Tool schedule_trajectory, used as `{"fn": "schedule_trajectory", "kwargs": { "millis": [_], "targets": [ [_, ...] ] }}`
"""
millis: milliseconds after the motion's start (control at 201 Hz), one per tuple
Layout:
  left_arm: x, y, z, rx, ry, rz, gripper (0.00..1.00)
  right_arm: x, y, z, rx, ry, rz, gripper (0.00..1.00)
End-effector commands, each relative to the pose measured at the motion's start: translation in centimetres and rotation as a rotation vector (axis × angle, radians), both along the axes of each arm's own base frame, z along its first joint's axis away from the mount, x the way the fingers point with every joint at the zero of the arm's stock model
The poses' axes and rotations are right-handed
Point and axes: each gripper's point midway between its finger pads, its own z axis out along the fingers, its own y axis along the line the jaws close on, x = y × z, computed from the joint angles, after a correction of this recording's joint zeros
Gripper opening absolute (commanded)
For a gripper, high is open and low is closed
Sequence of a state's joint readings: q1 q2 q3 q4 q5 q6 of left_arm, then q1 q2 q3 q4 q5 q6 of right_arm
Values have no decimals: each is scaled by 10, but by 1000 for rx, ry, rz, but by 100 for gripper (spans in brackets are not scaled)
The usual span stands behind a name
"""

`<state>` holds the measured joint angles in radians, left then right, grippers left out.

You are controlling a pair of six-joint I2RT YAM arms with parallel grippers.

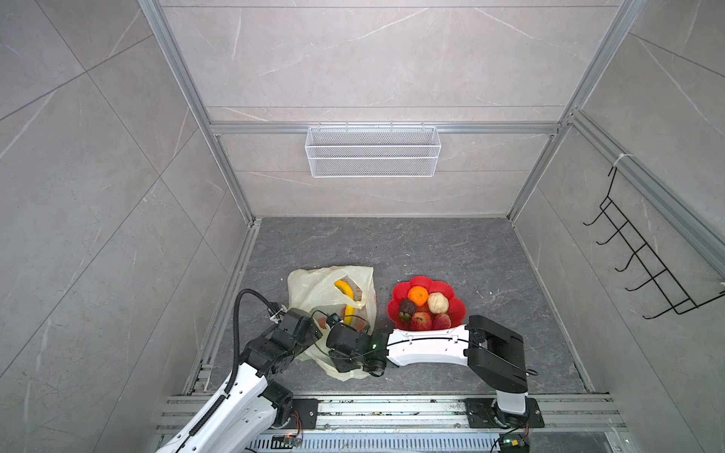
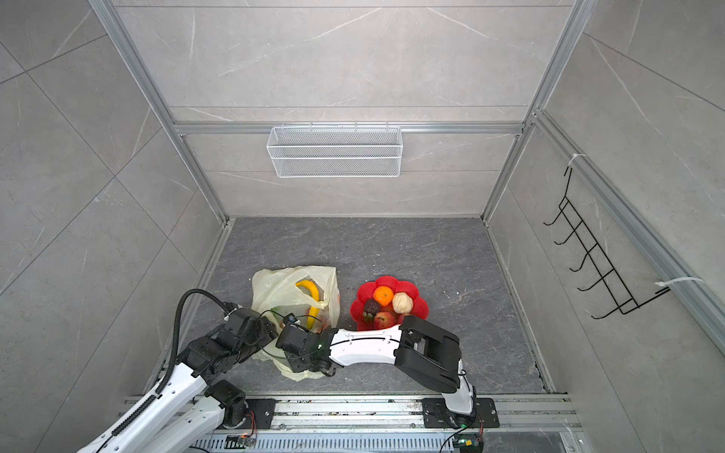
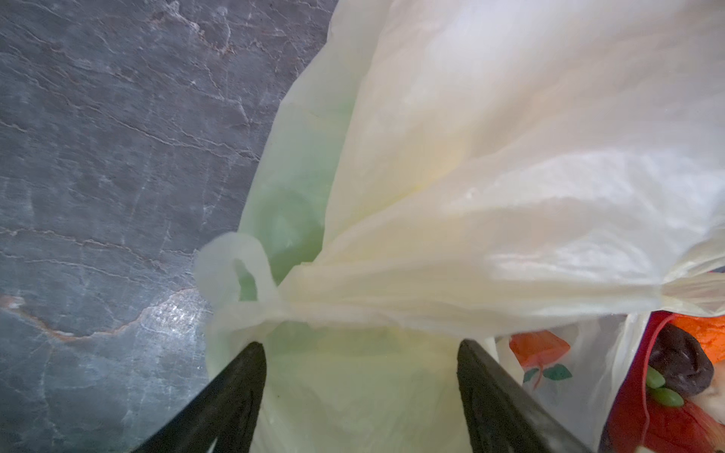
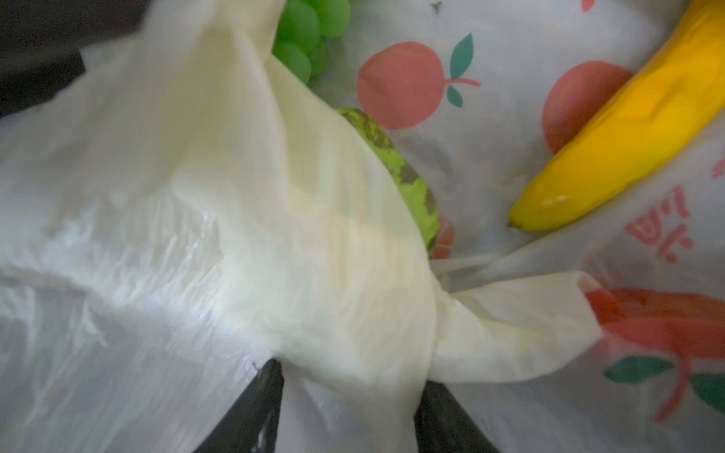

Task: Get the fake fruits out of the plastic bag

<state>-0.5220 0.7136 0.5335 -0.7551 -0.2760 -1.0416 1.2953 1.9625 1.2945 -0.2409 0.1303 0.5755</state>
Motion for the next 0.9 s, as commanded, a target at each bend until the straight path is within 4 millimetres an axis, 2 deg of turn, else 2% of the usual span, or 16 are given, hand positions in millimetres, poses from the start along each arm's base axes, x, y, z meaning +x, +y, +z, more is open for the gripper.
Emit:
{"fn": "schedule_trajectory", "kwargs": {
  "millis": [0,134,224,388,567,747,896],
  "targets": [
    [4,-10,11,-31,6,-22,83,1,8,0,15,-17,-1,55],
    [8,-15,15,-47,0,-40,88,3,8,0,14,-28,-1,55],
    [12,-26,22,-96,-40,-83,90,4,8,-2,14,-29,-7,55],
    [13,-25,28,-118,-94,-79,92,6,6,-1,24,-41,-27,55],
    [5,-15,0,-15,52,-55,93,9,4,8,61,-59,-42,55],
    [6,-8,-12,50,103,-30,80,9,-1,13,86,-72,-51,56],
    [-5,4,-18,66,119,14,48,15,-13,26,102,-111,-93,59]
  ]
}}
